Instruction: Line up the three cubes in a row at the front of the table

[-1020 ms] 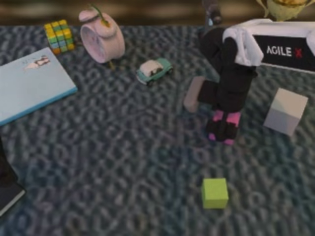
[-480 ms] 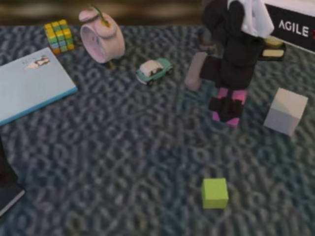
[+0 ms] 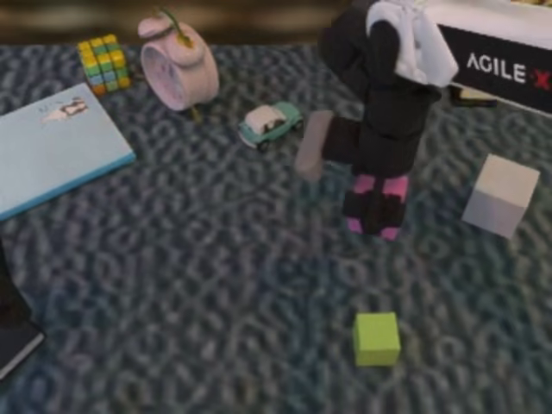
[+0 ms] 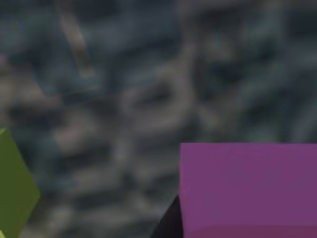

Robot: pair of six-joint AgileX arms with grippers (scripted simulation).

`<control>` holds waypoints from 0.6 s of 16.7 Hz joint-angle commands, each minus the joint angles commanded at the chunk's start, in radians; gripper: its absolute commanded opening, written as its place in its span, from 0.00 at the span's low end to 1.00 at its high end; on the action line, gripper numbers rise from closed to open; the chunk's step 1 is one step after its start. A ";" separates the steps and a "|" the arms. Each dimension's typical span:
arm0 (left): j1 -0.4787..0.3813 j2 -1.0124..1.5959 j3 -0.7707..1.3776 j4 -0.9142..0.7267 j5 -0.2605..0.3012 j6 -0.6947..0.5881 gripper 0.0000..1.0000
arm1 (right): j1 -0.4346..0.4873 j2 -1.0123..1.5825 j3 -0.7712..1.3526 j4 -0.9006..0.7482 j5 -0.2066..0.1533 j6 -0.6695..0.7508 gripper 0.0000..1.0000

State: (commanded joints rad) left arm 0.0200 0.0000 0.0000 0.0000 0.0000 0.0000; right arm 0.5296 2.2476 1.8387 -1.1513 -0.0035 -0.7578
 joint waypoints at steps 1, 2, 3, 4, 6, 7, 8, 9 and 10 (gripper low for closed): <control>0.000 0.000 0.000 0.000 0.000 0.000 1.00 | 0.041 -0.029 -0.037 0.009 0.000 0.009 0.00; 0.000 0.000 0.000 0.000 0.000 0.000 1.00 | 0.085 -0.059 -0.077 0.019 0.000 0.018 0.00; 0.000 0.000 0.000 0.000 0.000 0.000 1.00 | 0.132 -0.090 -0.119 0.029 -0.001 0.027 0.00; 0.000 0.000 0.000 0.000 0.000 0.000 1.00 | 0.179 -0.121 -0.160 0.038 -0.001 0.036 0.00; 0.000 0.000 0.000 0.000 0.000 0.000 1.00 | 0.267 -0.177 -0.235 0.056 -0.001 0.052 0.00; 0.000 0.000 0.000 0.000 0.000 0.000 1.00 | 0.301 -0.199 -0.265 0.063 -0.001 0.058 0.00; 0.000 0.000 0.000 0.000 0.000 0.000 1.00 | 0.323 -0.217 -0.287 0.068 -0.001 0.063 0.00; 0.000 0.000 0.000 0.000 0.000 0.000 1.00 | 0.335 -0.227 -0.299 0.072 -0.001 0.066 0.00; 0.000 0.000 0.000 0.000 0.000 0.000 1.00 | 0.337 -0.228 -0.301 0.072 -0.001 0.067 0.00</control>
State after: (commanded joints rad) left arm 0.0200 0.0000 0.0000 0.0000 0.0000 0.0000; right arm 0.8667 2.0194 1.5374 -1.0790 -0.0048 -0.6909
